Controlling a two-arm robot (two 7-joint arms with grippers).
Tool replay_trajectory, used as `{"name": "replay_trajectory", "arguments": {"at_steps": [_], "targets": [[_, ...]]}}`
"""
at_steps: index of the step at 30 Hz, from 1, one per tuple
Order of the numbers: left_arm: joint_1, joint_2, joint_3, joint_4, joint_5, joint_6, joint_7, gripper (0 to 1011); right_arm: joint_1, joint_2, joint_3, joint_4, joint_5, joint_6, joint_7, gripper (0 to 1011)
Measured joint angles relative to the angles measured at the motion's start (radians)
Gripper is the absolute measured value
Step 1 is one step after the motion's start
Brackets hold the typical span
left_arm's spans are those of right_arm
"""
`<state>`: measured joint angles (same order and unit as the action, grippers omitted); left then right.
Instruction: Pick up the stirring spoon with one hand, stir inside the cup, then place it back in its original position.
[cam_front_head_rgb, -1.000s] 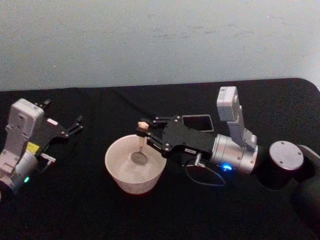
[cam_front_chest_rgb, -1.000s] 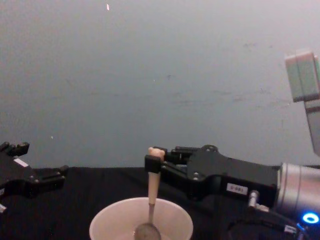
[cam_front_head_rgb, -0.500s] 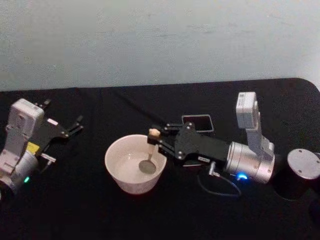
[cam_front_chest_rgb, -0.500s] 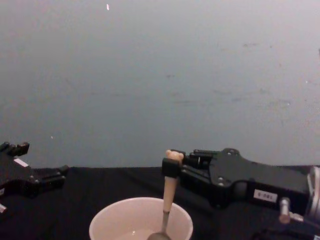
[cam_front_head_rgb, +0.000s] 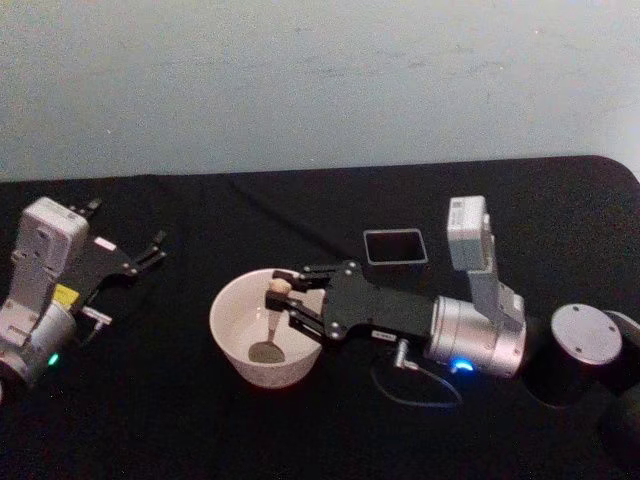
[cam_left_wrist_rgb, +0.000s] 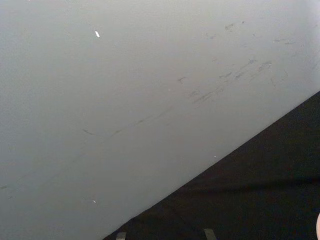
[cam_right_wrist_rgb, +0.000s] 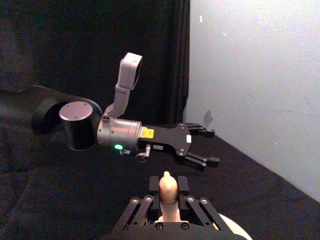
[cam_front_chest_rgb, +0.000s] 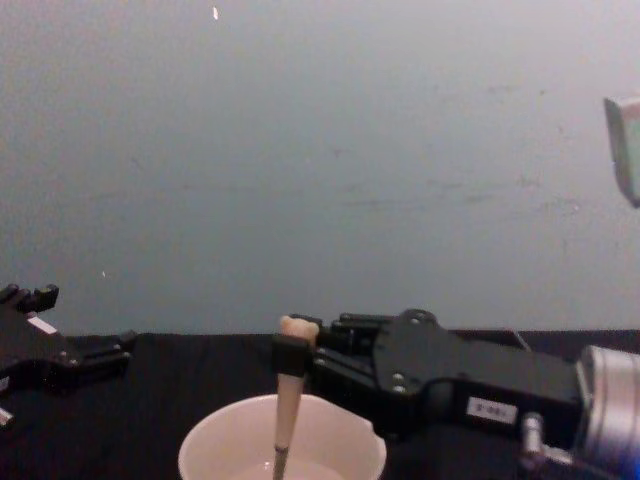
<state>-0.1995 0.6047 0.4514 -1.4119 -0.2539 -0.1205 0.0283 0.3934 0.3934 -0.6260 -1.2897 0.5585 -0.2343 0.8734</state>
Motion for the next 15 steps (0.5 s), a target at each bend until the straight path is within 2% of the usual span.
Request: {"name": "replay_trajectory", "arguments": {"at_steps": [7,15], "targets": [[0.000,0.000,0.000,0.000,0.000,0.000,0.000,1002,0.047,-0.050,-0.007,0.072,-0.032,-0.021,-0.041,205],[0.000,0.000,0.000,0.000,0.000,0.000,0.000,1001,0.070,-0.068,0.012,0.118,-0.049,-0.031,-0.069,205]]}}
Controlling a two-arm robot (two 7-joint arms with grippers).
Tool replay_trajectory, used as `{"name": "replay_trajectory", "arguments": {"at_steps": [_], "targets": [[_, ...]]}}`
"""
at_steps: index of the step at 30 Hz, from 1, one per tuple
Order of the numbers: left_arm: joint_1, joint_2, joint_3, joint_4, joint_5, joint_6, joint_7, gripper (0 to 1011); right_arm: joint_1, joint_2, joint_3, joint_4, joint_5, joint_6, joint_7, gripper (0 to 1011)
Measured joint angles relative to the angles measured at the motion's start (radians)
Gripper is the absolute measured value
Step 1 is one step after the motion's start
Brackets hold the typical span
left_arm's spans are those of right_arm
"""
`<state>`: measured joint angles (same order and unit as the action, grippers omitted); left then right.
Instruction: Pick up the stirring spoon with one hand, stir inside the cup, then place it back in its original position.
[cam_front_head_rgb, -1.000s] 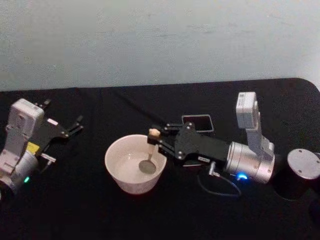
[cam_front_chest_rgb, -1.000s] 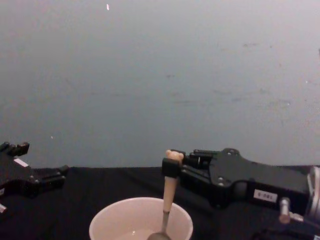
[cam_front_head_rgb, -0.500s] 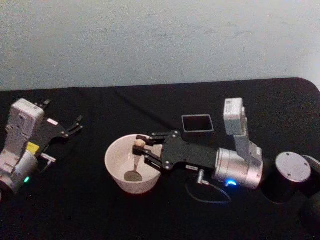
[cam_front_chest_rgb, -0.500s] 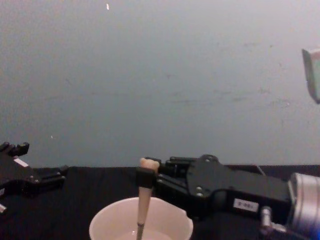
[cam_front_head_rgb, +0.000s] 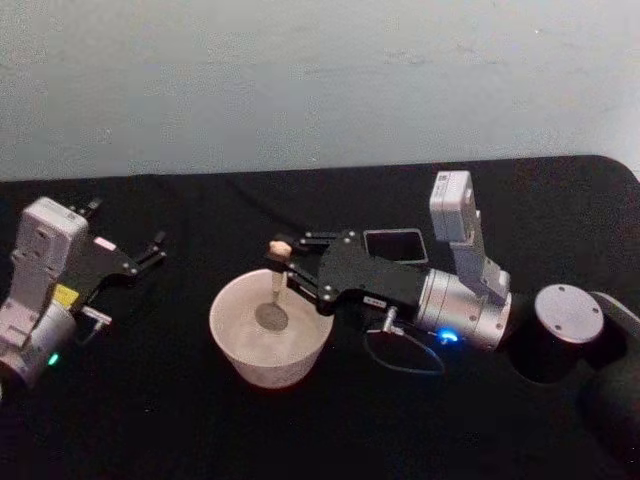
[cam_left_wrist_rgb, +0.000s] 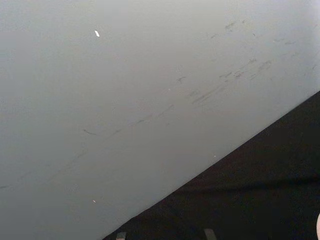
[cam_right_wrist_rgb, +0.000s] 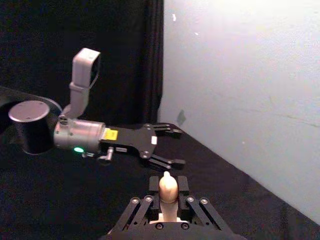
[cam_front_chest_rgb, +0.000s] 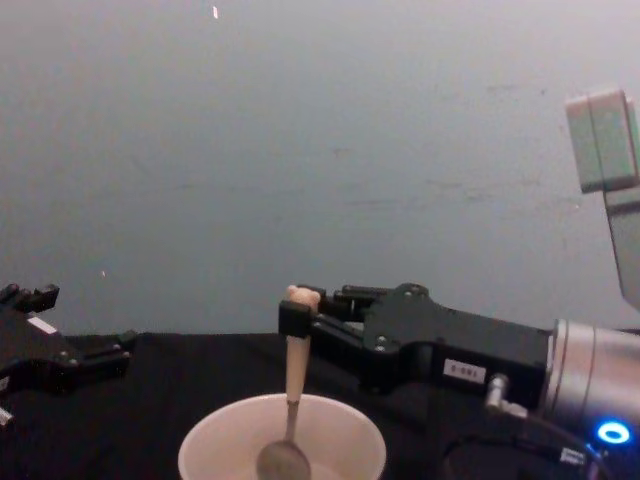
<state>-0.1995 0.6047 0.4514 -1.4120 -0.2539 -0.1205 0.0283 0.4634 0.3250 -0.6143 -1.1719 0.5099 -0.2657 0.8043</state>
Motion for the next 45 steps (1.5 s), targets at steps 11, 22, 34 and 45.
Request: {"name": "replay_trajectory", "arguments": {"at_steps": [11,22,34,45], "targets": [[0.000,0.000,0.000,0.000,0.000,0.000,0.000,1001,0.000,0.000,0.014,0.008,-0.012,-0.003,-0.004,205],[0.000,0.000,0.000,0.000,0.000,0.000,0.000,1001,-0.034,0.040,0.036,-0.031,-0.013,0.007,-0.008,205],[0.000,0.000,0.000,0.000,0.000,0.000,0.000,1001,-0.102,0.094,0.036,-0.143,0.036,0.040,0.028,205],[0.000,0.000,0.000,0.000,0.000,0.000,0.000,1001,-0.074,0.054,0.000,-0.116,0.036,0.047,0.032,205]]}}
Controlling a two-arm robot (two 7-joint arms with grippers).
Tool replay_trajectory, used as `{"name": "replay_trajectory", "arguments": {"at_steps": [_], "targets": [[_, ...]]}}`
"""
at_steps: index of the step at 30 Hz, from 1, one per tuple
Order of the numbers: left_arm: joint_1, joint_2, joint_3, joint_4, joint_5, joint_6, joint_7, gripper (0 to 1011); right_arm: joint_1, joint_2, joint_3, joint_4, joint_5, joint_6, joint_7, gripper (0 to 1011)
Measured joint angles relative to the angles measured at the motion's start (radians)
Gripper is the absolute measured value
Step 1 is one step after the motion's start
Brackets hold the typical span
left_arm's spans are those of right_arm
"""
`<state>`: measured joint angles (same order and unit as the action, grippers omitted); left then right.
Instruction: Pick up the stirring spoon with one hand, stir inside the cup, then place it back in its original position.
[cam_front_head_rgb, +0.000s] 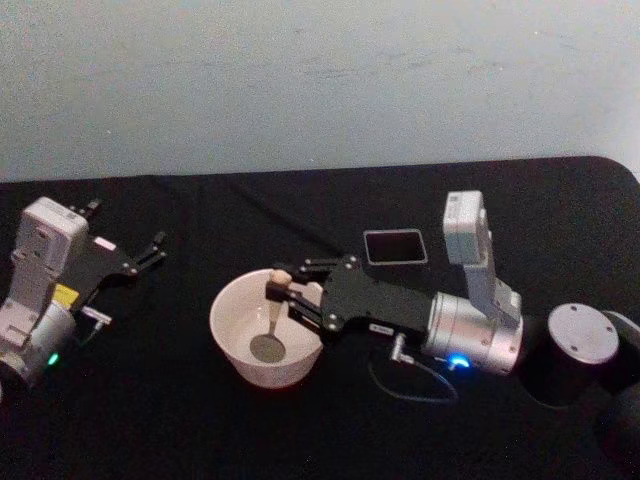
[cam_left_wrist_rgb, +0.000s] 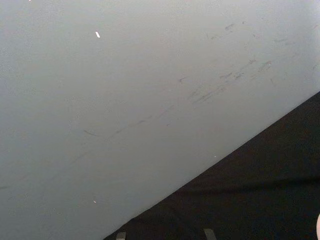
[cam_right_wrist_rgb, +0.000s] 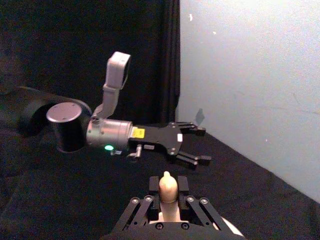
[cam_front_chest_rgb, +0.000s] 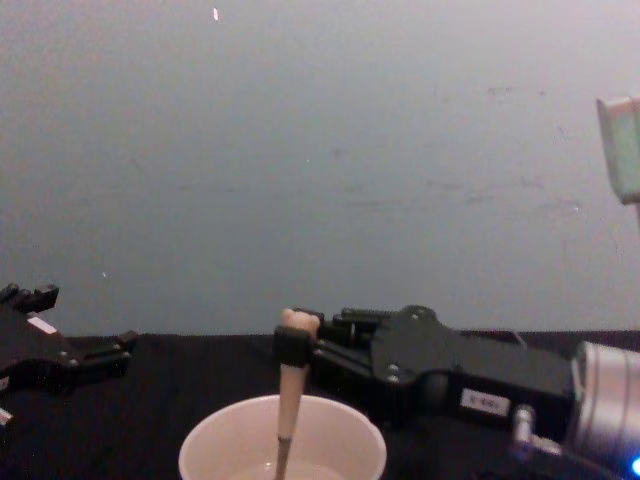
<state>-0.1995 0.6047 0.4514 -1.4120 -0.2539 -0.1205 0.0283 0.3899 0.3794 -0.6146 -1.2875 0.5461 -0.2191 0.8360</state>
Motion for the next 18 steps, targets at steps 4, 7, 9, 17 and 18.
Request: {"name": "replay_trajectory", "arguments": {"at_steps": [4,7,9,17,18], "targets": [[0.000,0.000,0.000,0.000,0.000,0.000,0.000,1001,0.027,-0.027,-0.002,0.035,-0.007,-0.009,-0.014,205],[0.000,0.000,0.000,0.000,0.000,0.000,0.000,1001,0.047,-0.046,-0.001,0.065,-0.018,-0.019,-0.032,205],[0.000,0.000,0.000,0.000,0.000,0.000,0.000,1001,0.057,-0.054,0.003,0.084,-0.025,-0.023,-0.042,205],[0.000,0.000,0.000,0.000,0.000,0.000,0.000,1001,0.070,-0.062,0.015,0.117,-0.047,-0.031,-0.060,205],[0.000,0.000,0.000,0.000,0.000,0.000,0.000,1001,0.070,-0.062,0.016,0.117,-0.047,-0.031,-0.060,205]]}}
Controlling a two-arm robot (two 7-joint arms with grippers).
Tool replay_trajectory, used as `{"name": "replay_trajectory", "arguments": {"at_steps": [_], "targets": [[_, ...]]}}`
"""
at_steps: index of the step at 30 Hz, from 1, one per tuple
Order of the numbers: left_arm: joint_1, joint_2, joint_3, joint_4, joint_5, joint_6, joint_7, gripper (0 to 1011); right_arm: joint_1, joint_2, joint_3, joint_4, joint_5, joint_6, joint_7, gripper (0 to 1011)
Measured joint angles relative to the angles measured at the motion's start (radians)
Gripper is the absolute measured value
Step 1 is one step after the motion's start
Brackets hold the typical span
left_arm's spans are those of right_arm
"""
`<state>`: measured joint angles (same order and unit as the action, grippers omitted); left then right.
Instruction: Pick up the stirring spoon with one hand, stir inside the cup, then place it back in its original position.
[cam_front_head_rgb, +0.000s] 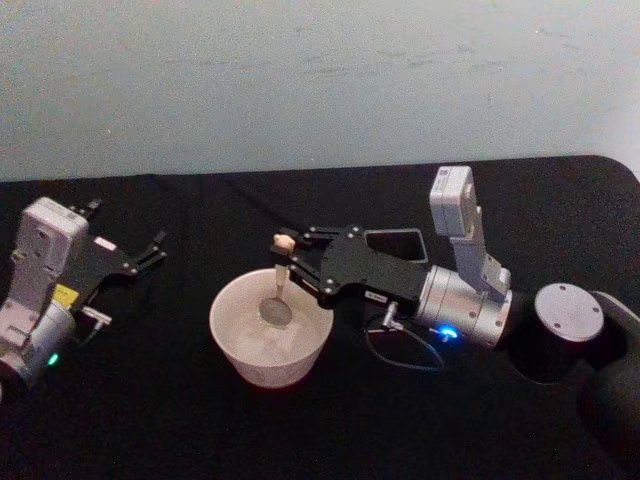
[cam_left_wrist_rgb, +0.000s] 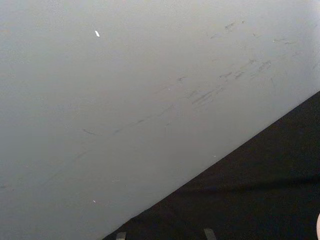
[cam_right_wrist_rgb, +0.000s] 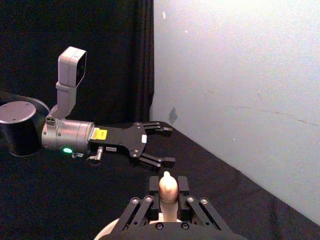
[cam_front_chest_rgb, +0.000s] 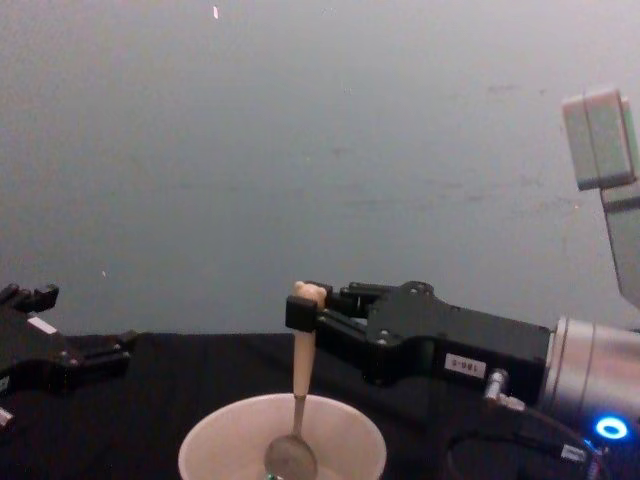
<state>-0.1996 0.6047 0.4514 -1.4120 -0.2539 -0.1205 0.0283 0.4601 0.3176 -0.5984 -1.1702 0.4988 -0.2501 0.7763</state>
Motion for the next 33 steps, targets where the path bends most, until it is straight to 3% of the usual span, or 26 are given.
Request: {"name": "replay_trajectory", "arguments": {"at_steps": [12,22,28,33], "targets": [[0.000,0.000,0.000,0.000,0.000,0.000,0.000,1001,-0.009,0.009,0.019,-0.003,-0.004,-0.002,-0.002,205],[0.000,0.000,0.000,0.000,0.000,0.000,0.000,1001,-0.063,0.059,0.029,-0.080,0.015,0.017,0.014,205],[0.000,0.000,0.000,0.000,0.000,0.000,0.000,1001,-0.088,0.077,0.009,-0.127,0.026,0.027,0.045,205],[0.000,0.000,0.000,0.000,0.000,0.000,0.000,1001,-0.077,0.057,-0.014,-0.120,0.026,0.029,0.050,205]]}}
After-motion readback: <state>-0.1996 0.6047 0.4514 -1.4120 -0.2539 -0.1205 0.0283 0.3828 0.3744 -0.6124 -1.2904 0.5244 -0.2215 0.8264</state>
